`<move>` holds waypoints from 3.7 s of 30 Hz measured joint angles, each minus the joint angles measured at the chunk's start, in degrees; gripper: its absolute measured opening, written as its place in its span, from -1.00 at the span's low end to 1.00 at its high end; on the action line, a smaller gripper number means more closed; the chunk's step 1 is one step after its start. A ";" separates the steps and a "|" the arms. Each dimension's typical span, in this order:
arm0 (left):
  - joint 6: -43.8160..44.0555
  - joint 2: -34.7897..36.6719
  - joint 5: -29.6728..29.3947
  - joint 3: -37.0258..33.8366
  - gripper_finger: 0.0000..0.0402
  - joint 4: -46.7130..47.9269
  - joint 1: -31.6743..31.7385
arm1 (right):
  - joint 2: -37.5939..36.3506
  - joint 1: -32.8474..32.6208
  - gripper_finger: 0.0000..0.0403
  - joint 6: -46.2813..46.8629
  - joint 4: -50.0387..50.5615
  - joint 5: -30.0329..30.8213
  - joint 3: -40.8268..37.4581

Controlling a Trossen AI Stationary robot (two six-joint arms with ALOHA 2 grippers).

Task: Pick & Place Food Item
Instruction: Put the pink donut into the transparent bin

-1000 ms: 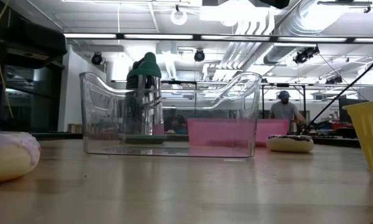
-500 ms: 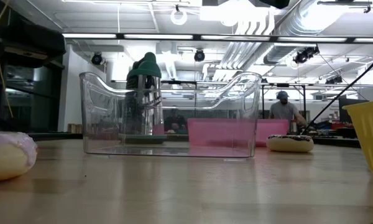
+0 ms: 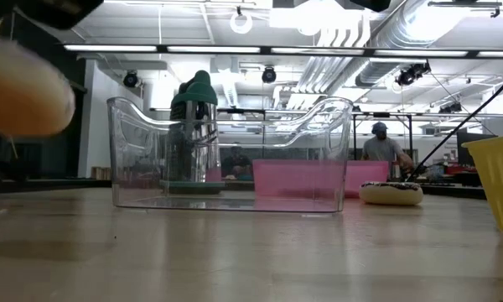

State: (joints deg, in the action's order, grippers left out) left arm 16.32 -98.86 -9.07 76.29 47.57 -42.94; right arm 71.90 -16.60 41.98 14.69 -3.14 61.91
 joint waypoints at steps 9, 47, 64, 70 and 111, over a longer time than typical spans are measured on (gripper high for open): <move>-0.02 6.58 0.18 0.02 -0.48 0.69 1.25 | 0.00 -0.01 -0.57 0.01 -0.02 0.00 0.00; -14.00 7.18 2.28 0.04 -0.48 -1.54 29.23 | 0.00 -0.01 -0.57 0.02 -0.02 0.00 0.00; -16.49 0.49 2.80 0.09 -0.48 -2.85 33.20 | 0.00 -0.01 -0.57 0.02 -0.36 0.06 -0.02; -14.69 -4.19 3.08 0.09 -0.48 -3.17 32.49 | 0.00 0.00 -0.57 0.02 -0.37 0.08 -0.02; -15.93 -7.05 6.03 0.04 -0.13 -4.33 32.70 | 0.00 -0.02 -0.57 0.02 -0.35 0.00 -0.02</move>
State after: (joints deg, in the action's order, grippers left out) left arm 0.39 -105.91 -3.04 76.34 43.24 -10.24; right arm 71.90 -16.62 42.00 14.35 -3.14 61.89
